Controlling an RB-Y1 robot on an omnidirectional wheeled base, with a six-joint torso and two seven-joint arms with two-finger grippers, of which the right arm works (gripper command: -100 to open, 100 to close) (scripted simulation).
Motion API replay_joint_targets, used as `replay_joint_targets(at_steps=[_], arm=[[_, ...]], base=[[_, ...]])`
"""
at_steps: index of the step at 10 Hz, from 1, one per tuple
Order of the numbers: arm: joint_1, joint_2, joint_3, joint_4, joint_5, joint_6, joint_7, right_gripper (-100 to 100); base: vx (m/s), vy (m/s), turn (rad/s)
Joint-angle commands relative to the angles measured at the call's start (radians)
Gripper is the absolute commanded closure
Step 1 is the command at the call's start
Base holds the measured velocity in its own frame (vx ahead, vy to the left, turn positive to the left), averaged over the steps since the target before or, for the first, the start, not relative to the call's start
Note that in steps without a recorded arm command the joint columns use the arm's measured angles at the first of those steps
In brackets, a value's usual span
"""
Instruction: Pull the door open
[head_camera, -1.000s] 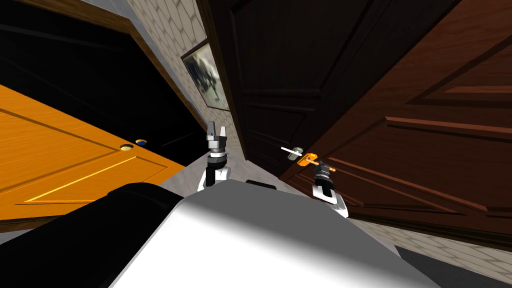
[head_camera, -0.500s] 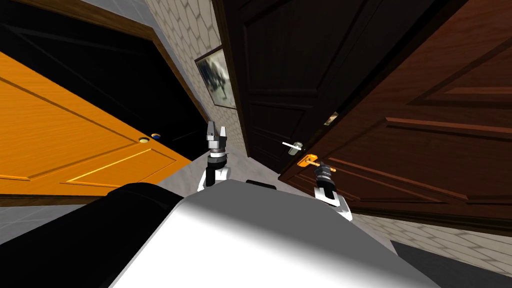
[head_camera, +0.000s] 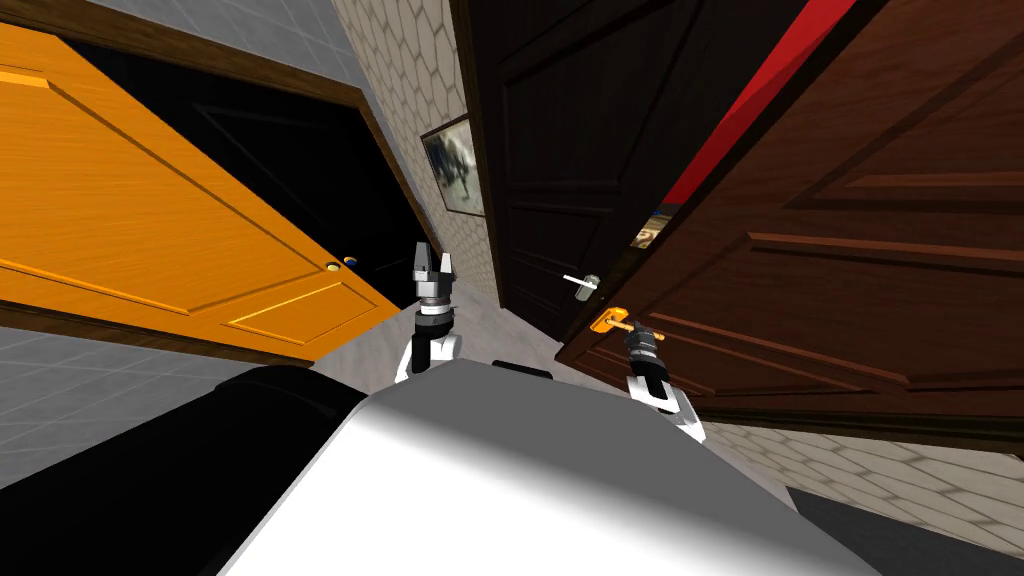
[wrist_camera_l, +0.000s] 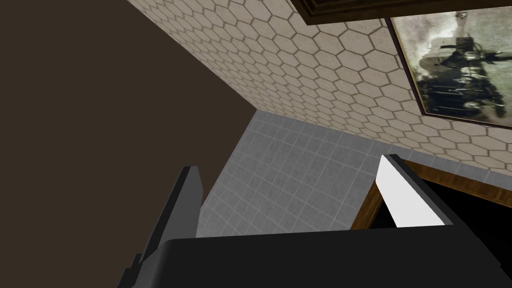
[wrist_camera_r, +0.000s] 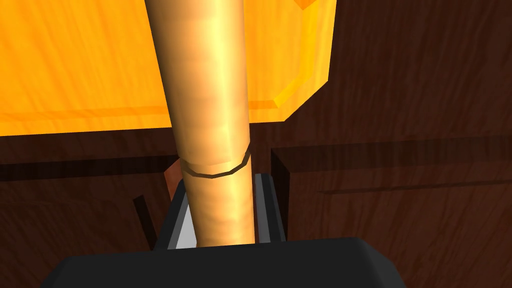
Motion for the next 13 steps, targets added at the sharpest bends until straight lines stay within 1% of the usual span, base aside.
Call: replay_joint_targets(at_steps=[1, 2, 6, 7, 10, 11, 12, 13], arm=[[0.000, 0.000, 0.000, 0.000, 0.000, 0.000, 0.000, 100], [0.015, -0.011, 0.016, -0.004, 0.006, -0.017, -0.020, 100], [0.050, -0.043, 0.047, -0.022, 0.019, -0.056, -0.068, 100], [0.065, -0.056, 0.059, -0.029, 0.024, -0.072, -0.087, 100], [0.094, -0.082, 0.085, -0.043, 0.035, -0.104, -0.127, 100], [0.085, -0.081, 0.074, -0.038, 0.032, -0.091, -0.117, 100], [0.107, -0.095, 0.083, -0.038, 0.041, -0.125, -0.142, 100], [0.116, -0.102, 0.085, -0.038, 0.045, -0.141, -0.152, 100]], base=[[-0.076, -0.025, 0.031], [-0.135, -0.052, 0.097], [-0.212, -0.042, 0.115], [-0.241, -0.051, 0.147], [-0.264, -0.072, 0.115], [-0.131, -0.031, 0.022], [-0.204, -0.020, 0.133], [-0.304, -0.062, 0.172]])
